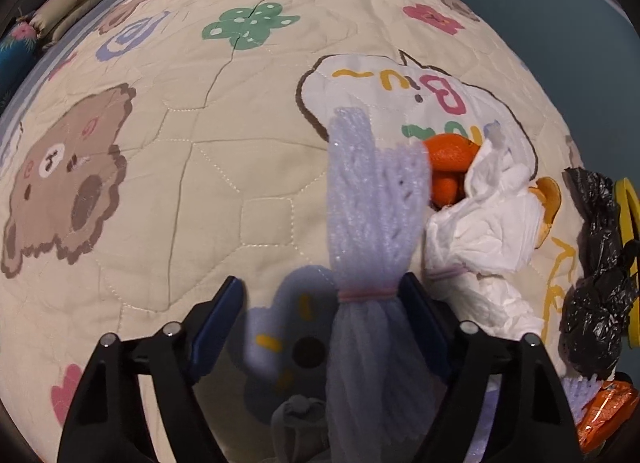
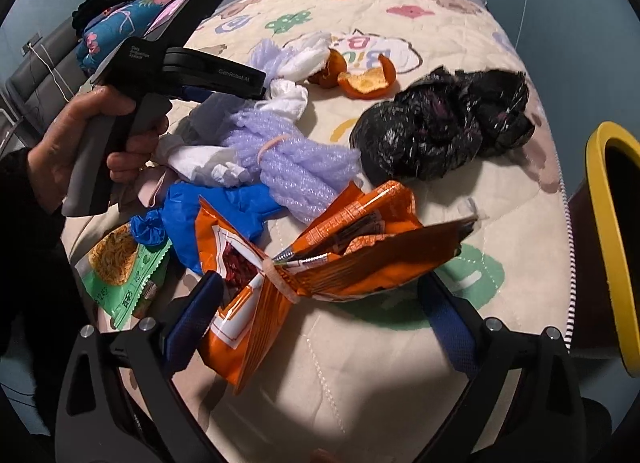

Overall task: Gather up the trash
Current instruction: 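Grasp the lavender foam sleeve with left tool while right tool grasps orange wrappers, then carry both held items over the yellow-rimmed bin and open both tools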

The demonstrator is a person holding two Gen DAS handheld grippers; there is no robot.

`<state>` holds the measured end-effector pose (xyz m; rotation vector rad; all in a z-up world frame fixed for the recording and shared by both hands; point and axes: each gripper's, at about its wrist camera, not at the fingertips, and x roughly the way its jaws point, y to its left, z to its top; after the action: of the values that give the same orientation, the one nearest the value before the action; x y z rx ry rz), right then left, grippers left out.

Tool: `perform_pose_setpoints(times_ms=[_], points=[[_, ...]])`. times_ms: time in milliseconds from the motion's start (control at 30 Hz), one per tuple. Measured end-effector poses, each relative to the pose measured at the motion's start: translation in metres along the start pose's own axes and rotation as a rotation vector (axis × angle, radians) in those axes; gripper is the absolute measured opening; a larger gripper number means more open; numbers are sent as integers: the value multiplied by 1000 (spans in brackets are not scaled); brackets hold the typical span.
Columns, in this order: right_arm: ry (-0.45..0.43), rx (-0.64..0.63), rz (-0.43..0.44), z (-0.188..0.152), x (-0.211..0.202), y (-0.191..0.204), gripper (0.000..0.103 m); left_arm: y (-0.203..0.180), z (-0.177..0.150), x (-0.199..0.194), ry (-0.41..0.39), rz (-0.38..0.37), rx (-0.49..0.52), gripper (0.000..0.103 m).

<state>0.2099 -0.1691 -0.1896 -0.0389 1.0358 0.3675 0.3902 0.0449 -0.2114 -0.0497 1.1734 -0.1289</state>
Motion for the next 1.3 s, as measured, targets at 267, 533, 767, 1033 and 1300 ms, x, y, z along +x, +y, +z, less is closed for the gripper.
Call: perform_pose_setpoints(times_ms=[267,533,767,1033,1300], points=[[21,-24,77,1,0,10,40,17,-9,-14,-81,-74,-101,26],[0,19,142,-2,-13,3,19,18,-20,-36,-141,-118,-132,24],[-7,60,212,-5,-49,7,19,30,-37,-94,-233,-143,-120,24],[-102,67,301,-6,-123,17,19,18,-50,-189,-385,-116,-60,24],[-270,79,241,4,-205,-7,19,-54,-53,-277,-530,-118,80,24]])
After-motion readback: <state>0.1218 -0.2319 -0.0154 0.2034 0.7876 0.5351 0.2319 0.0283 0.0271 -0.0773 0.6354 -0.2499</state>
